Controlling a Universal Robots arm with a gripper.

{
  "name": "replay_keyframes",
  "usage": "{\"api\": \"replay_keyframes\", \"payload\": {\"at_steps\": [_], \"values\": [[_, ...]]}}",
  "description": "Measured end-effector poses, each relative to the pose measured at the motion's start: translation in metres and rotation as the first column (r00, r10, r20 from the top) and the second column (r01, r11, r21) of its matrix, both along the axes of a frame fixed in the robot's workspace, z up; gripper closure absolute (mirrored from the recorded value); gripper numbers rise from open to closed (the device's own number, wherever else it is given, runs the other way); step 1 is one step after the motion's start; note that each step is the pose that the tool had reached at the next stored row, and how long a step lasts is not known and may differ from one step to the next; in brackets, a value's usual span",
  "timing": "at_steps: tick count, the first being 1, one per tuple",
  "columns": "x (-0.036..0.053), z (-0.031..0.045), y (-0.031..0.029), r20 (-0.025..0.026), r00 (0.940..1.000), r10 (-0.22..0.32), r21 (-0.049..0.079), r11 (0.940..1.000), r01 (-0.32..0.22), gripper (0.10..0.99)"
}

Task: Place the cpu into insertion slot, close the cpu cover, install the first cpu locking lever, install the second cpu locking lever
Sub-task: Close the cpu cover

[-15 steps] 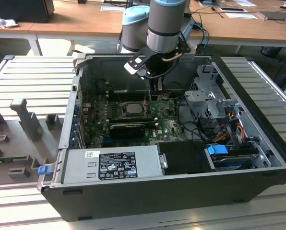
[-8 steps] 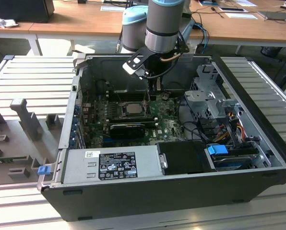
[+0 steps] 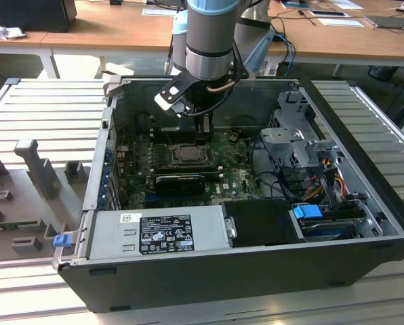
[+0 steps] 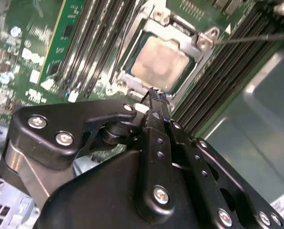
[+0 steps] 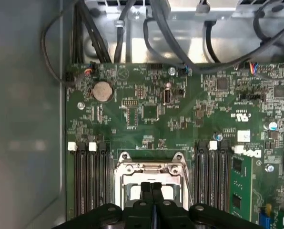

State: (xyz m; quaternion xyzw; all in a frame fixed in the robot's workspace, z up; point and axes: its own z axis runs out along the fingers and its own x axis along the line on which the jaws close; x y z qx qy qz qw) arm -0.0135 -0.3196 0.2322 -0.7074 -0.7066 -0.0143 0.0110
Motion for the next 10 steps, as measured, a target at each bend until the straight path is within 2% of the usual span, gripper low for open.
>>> {"api": "replay_keyframes", "payload": {"at_steps": [3, 6, 10], "values": [[-0.0032, -0.0075, 0.0000, -0.0008, 1.0000, 0.004, 0.000, 1.0000, -0.004, 0.980], [-0.0050, -0.0081, 0.0000, -0.0022, 1.0000, 0.007, 0.000, 1.0000, -0.007, 0.980], [-0.0115, -0.0082, 0.0000, -0.0020, 1.0000, 0.008, 0.000, 1.0000, -0.008, 0.980]]}}
